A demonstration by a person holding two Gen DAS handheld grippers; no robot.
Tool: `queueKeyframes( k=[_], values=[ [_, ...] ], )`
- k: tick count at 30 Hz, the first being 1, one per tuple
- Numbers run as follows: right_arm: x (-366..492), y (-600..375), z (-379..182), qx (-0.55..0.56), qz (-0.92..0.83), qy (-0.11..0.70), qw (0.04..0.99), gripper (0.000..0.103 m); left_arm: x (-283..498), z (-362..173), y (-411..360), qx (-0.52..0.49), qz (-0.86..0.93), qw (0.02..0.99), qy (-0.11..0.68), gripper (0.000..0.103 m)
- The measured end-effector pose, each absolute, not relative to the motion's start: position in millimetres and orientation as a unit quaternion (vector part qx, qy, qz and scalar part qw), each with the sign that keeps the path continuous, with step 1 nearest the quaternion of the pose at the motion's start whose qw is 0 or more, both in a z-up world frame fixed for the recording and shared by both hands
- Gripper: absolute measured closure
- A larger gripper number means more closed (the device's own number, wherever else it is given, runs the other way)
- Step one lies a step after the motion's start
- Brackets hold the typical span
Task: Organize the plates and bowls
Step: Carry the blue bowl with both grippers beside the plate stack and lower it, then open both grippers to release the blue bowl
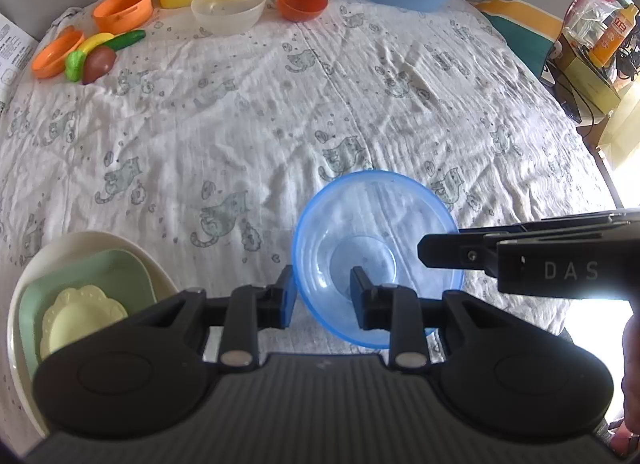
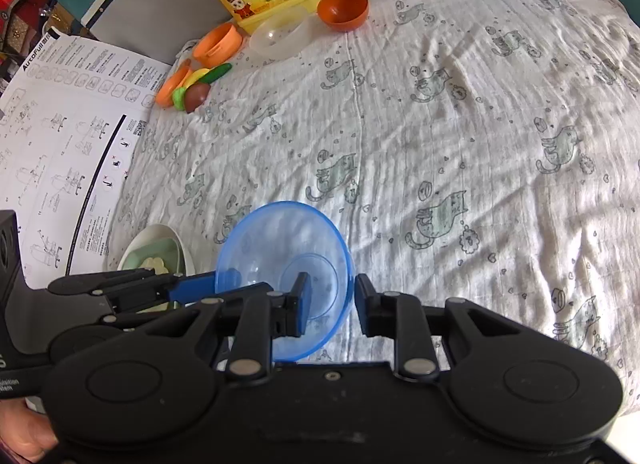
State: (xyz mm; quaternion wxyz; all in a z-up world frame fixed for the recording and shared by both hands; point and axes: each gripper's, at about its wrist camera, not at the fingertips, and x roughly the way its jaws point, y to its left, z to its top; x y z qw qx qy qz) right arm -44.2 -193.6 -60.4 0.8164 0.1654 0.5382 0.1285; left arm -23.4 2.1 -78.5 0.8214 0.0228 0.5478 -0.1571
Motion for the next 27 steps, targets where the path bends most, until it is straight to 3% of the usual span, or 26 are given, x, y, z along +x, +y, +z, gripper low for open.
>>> queueKeyframes(
  k=[13,16,17,18,20,22,27],
  values=[
    [-41.9,-191.0,-63.4,0.159,0.127,0.544,0.814,0.078,-21.8,-83.0,5.0,0.019,-0.156,0.820,0.551,0.076],
    [-42.2,-190.6,-62.9,0.155,0.123,0.543,0.816,0.076,-24.0,-82.5,5.2,0.022,-0.156,0.824,0.545,0.068],
    [-42.5,-190.7,-62.5,0.154,0.122,0.542,0.818,0.068,-25.3,-81.5,5.3,0.023,-0.155,0.827,0.540,0.053],
    [-42.5,-191.2,-61.8,0.153,0.120,0.540,0.819,0.061,-26.7,-79.2,5.9,0.025,-0.153,0.832,0.533,0.032],
    [-42.0,-193.9,-59.8,0.159,0.115,0.535,0.822,0.021,-29.7,-74.0,7.4,0.033,-0.143,0.845,0.514,0.006],
    [-42.2,-197.3,-55.1,0.161,0.107,0.522,0.831,0.006,-30.7,-68.2,10.6,0.044,-0.130,0.858,0.495,0.000],
    [-37.1,-208.8,-48.1,0.177,0.093,0.510,0.837,0.000,-26.8,-60.8,28.1,0.014,-0.112,0.868,0.484,0.000]
  ],
)
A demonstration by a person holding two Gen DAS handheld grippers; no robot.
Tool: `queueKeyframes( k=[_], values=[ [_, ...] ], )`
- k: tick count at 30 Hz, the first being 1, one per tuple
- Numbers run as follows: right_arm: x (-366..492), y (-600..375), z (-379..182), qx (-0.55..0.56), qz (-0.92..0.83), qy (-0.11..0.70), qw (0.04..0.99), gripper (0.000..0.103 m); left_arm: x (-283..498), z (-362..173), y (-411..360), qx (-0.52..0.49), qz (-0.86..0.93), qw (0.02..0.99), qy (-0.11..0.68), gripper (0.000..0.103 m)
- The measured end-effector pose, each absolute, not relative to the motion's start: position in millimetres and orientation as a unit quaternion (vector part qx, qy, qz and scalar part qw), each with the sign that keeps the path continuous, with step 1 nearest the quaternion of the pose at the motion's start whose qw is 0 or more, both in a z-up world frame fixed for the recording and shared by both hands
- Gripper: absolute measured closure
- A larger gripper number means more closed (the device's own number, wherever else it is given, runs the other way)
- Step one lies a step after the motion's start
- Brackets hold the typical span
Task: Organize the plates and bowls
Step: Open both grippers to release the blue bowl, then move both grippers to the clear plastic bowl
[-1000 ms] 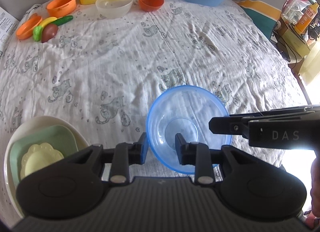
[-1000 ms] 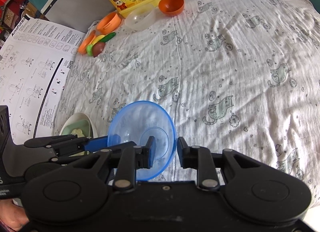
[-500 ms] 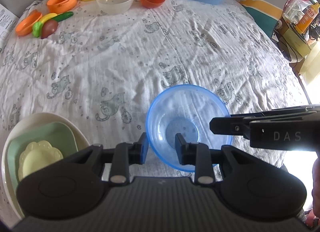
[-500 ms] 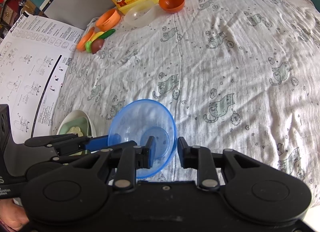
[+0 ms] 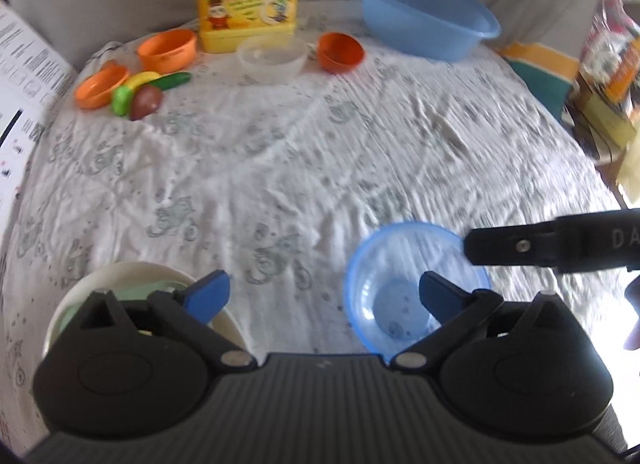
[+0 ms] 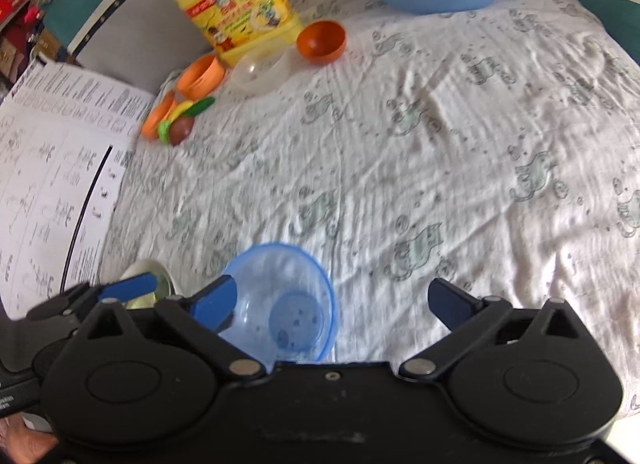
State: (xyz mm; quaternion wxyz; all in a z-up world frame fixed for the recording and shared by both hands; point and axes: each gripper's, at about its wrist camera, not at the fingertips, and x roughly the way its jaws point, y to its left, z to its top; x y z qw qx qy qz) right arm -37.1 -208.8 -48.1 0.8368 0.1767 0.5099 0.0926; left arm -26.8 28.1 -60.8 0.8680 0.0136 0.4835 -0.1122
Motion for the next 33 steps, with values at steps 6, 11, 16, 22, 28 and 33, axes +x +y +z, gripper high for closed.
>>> queueKeyframes(
  k=[6,11,16,22,28,33],
  values=[
    [-33.2,-215.9,-46.4,0.178,0.075,0.507,0.840,0.000,-21.3,-58.9,45.5,-0.016,-0.093,0.872,0.480,0.000],
    [-32.7,-219.3,-43.4,0.177,0.064,0.503,0.843,0.000,-17.0,-56.3,49.4,-0.026,-0.091,0.873,0.478,0.000],
    [-27.6,-217.6,-40.6,0.175,0.061,0.501,0.845,0.000,-12.4,-51.7,50.0,-0.025,-0.090,0.875,0.475,0.000],
    [-15.3,-211.3,-34.5,0.167,0.067,0.496,0.850,0.000,1.7,-45.2,53.6,-0.028,-0.087,0.877,0.472,0.000],
    [5.7,-203.7,-26.3,0.159,0.075,0.486,0.856,0.000,23.1,-38.4,63.2,-0.034,-0.075,0.880,0.467,0.000],
    [28.8,-191.8,-17.6,0.150,0.088,0.479,0.860,0.000,45.3,-33.3,76.0,-0.045,-0.059,0.884,0.461,0.000]
  ],
)
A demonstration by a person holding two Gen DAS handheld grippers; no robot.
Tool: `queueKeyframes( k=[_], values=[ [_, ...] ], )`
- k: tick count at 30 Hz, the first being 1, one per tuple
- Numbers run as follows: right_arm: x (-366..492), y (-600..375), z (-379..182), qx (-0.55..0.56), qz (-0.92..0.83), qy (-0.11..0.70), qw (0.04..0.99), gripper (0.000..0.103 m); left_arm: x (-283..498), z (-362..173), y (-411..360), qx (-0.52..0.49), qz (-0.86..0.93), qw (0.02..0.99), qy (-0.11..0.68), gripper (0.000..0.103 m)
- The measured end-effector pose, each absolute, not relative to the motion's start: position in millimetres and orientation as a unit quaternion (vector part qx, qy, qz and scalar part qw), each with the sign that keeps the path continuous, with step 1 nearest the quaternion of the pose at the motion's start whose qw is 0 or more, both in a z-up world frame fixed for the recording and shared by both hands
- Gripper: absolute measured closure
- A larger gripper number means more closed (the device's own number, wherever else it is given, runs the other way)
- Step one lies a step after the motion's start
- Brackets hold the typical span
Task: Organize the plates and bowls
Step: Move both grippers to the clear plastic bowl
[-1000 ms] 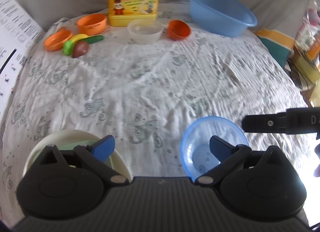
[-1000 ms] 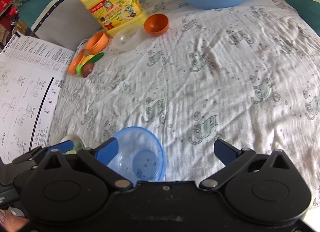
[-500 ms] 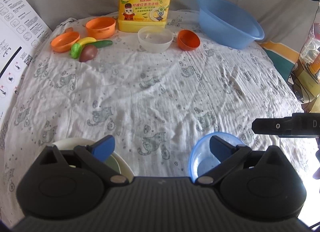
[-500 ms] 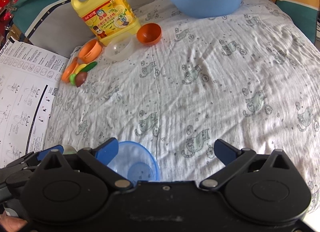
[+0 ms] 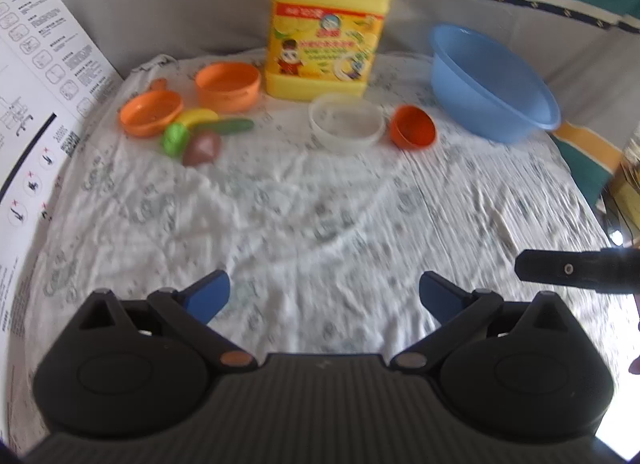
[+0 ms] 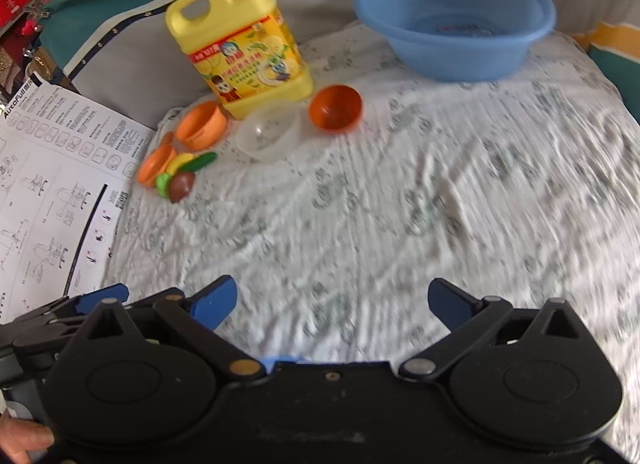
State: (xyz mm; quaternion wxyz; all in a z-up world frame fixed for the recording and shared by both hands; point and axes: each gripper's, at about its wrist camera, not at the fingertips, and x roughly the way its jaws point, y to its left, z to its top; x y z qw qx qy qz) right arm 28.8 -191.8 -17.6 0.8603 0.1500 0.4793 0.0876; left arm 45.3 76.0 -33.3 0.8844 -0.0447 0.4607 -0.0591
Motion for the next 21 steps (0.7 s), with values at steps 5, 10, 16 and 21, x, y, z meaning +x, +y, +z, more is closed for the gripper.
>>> queueKeyframes(
  k=[5,10,16,21],
  values=[
    [58.5,-178.8,-7.4,0.147,0.101,0.466,0.867,0.000,72.8,-28.7,87.6,-0.051,-0.038,0.890,0.452,0.000],
    [97.9,-170.3,-4.6,0.158,0.113,0.460,0.866,0.000,104.3,-27.6,99.2,-0.069,-0.018,0.894,0.443,0.000],
    [146.2,-158.0,-7.6,0.157,0.126,0.452,0.869,0.000,146.9,-41.0,104.5,-0.084,0.004,0.890,0.447,0.000],
    [183.7,-149.7,-13.2,0.148,0.125,0.446,0.874,0.013,178.7,-56.0,98.8,-0.091,0.007,0.886,0.455,0.000]
  ],
)
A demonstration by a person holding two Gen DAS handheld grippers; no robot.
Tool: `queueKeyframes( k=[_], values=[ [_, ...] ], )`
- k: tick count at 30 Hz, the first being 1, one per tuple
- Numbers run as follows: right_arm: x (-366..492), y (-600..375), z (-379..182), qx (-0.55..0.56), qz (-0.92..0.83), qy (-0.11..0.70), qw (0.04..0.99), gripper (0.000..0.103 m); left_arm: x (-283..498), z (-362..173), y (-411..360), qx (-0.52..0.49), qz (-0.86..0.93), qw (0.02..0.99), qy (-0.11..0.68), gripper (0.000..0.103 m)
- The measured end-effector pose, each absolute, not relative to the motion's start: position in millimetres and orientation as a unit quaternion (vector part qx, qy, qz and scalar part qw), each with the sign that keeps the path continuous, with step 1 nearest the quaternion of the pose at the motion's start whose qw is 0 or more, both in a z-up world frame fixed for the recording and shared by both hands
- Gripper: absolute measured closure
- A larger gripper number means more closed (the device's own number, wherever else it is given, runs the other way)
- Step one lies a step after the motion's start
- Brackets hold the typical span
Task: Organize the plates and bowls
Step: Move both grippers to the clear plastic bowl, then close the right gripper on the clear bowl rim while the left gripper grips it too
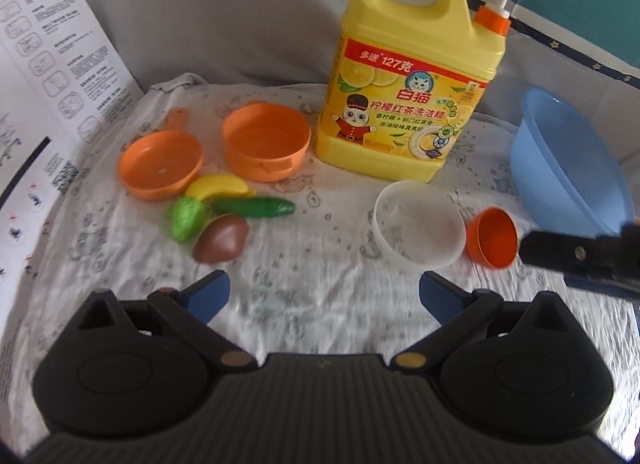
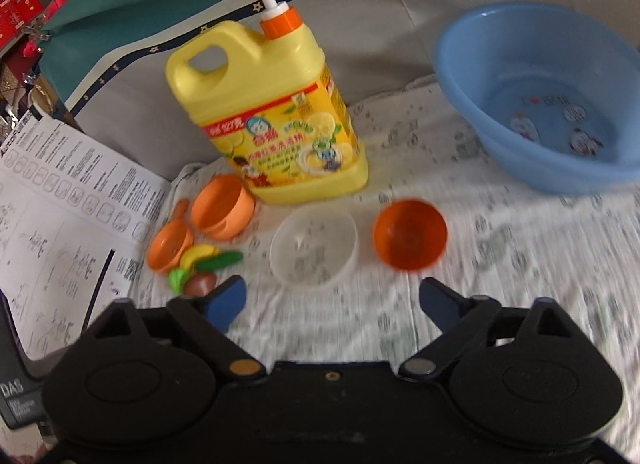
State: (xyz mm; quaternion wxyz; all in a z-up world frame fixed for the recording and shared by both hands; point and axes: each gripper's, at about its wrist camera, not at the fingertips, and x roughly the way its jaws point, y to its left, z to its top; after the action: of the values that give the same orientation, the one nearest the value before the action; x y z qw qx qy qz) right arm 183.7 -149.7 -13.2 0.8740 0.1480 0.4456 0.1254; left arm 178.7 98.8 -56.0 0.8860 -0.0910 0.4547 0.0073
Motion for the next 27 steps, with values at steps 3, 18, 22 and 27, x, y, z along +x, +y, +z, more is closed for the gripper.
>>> queueKeyframes(
  k=[3,18,22,27],
  values=[
    [206.4,-143.6,-19.1,0.140,0.126,0.441,0.877,0.026,194.9,-66.2,94.9,-0.099,0.009,0.881,0.463,0.000],
    [269.6,-117.5,-60.9,0.107,0.139,0.454,0.873,0.072,240.5,-99.8,82.0,-0.130,-0.002,0.867,0.481,0.026],
    [275.7,-113.5,-72.2,0.103,0.141,0.460,0.870,0.074,244.2,-104.4,78.7,-0.132,-0.011,0.865,0.484,0.036],
    [276.3,-112.6,-80.3,0.105,0.141,0.466,0.867,0.085,248.7,-108.0,75.0,-0.133,-0.023,0.863,0.487,0.056]
  ],
)
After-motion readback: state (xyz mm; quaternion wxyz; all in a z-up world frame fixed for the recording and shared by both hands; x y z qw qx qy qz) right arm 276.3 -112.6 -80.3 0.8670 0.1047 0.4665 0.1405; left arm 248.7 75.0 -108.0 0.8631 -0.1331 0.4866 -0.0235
